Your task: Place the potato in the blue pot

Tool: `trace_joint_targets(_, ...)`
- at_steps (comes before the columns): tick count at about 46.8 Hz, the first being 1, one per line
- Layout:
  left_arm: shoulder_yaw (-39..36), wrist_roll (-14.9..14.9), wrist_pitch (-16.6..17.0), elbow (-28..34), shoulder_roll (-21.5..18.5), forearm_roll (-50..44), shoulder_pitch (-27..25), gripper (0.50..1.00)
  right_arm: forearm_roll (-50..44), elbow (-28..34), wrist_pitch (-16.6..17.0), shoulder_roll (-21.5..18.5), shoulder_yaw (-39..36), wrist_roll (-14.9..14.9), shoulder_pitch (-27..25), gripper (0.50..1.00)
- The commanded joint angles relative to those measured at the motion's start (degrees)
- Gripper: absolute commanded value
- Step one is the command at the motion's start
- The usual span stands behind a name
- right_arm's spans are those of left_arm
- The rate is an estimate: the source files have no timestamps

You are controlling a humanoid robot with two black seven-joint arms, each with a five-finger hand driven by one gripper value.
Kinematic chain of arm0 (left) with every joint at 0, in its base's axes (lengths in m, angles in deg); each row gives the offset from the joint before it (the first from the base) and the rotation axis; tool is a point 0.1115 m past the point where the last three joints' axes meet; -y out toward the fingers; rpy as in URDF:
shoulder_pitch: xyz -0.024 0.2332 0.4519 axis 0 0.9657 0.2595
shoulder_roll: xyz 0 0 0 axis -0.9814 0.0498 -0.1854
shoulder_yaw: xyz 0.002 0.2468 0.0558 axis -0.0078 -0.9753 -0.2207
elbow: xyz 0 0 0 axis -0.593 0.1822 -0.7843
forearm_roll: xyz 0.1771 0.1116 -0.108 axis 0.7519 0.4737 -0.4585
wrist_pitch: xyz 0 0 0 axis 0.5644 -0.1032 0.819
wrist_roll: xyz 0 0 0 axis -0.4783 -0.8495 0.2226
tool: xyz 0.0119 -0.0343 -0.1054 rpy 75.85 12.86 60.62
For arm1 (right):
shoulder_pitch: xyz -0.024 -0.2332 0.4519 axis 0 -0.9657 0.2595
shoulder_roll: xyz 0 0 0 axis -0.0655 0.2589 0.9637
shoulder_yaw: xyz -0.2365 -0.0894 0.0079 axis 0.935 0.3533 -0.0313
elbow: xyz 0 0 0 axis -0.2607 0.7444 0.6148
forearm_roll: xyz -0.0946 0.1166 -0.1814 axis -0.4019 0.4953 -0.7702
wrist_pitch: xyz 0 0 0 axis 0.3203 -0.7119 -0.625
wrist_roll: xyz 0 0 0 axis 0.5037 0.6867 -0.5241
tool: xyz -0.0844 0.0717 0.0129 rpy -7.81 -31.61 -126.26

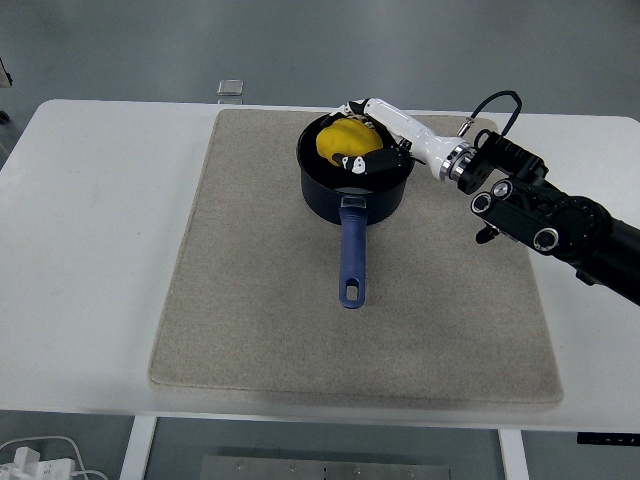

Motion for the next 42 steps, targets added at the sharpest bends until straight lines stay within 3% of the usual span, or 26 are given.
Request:
trace_joint_targets(1,0.0,0.0,0.0,0.0,0.0,-0.1,0.0,0.999,0.0,0.0,-0.1,0.1,0.0,-0.1,0.0,0.913)
trace_joint_targets(29,0.0,0.0,0.0,0.1,0.0,0.0,0.0,0.999,6.3,0.0,-0.3,2.2,-0.6,0.0,0.1,0.913)
trace_joint_targets(42,0.0,0.0,0.0,0.2,0.0,0.0,0.0,0.999,15.2,-0.1,0.3,4.2,-7.3,0.1,-0.1,0.913)
